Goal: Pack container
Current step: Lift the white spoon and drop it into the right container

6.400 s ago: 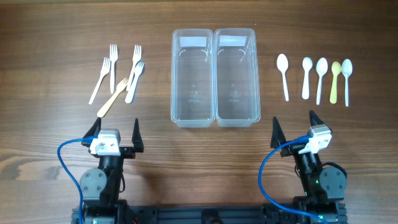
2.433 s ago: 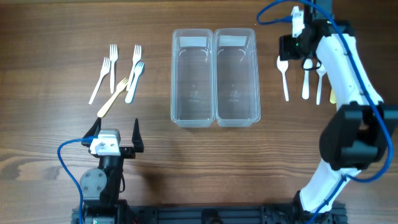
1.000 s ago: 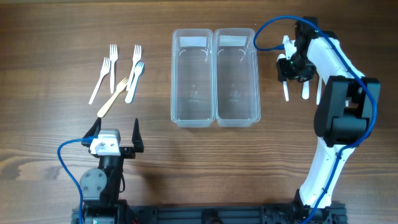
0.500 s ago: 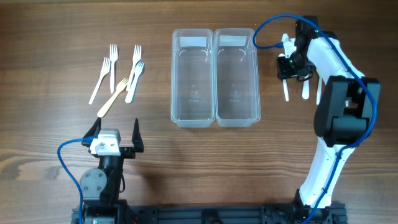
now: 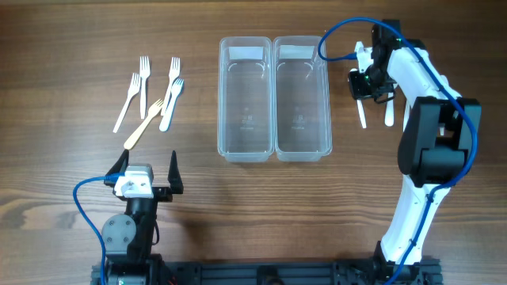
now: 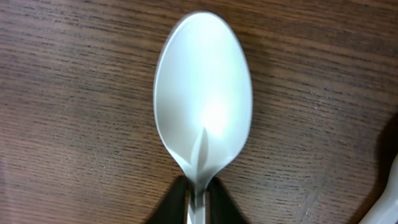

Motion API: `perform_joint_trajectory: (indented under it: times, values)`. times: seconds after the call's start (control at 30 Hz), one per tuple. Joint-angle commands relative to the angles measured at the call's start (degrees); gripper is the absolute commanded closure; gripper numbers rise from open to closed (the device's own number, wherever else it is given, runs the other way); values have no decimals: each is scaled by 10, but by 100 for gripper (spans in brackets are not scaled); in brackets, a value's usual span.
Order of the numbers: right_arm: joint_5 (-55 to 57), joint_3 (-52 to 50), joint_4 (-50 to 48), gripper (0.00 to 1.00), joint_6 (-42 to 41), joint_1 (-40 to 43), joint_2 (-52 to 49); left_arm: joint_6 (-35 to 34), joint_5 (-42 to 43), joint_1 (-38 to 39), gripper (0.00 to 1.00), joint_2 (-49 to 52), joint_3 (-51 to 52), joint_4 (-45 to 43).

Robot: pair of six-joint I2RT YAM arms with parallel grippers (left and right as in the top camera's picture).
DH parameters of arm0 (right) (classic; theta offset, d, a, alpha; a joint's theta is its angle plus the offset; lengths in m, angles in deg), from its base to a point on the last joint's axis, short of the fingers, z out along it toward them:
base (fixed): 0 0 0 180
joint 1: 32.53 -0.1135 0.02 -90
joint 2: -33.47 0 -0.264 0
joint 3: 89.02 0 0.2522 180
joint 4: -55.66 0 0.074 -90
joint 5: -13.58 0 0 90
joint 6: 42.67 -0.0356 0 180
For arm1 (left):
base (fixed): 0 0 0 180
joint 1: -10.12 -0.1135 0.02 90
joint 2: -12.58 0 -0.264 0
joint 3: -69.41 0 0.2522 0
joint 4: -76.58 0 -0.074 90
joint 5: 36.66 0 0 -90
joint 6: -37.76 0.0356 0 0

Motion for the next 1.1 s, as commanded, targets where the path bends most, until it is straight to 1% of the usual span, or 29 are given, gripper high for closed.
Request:
perform_joint_trajectory:
  times: [0.0, 0.1, 0.27, 0.43, 0.53, 0.73, 0.83, 1.07]
  values:
    - [20, 0, 4, 96, -18, -2, -7, 13, 7, -4, 0, -4, 4, 0]
    - [49, 11, 11, 96, -17, -5, -3, 13, 7, -4, 0, -4, 4, 0]
    - [49, 47, 21, 95, -28, -7, 22, 13, 7, -4, 0, -4, 4, 0]
    - [44, 105, 51, 96, -33, -16, 70, 13, 7, -4, 0, -4, 4, 0]
    - [44, 127, 64, 96, -50, -32, 109, 13, 7, -4, 0, -4, 4, 0]
    - [13, 135, 78, 96, -104, -85, 192, 13, 7, -4, 0, -4, 4, 0]
    - [-2, 135, 82, 96, -128, -113, 218, 13, 7, -4, 0, -4, 4, 0]
    - [-3, 124, 88, 96, -186, -181, 211, 13, 7, -4, 0, -4, 4, 0]
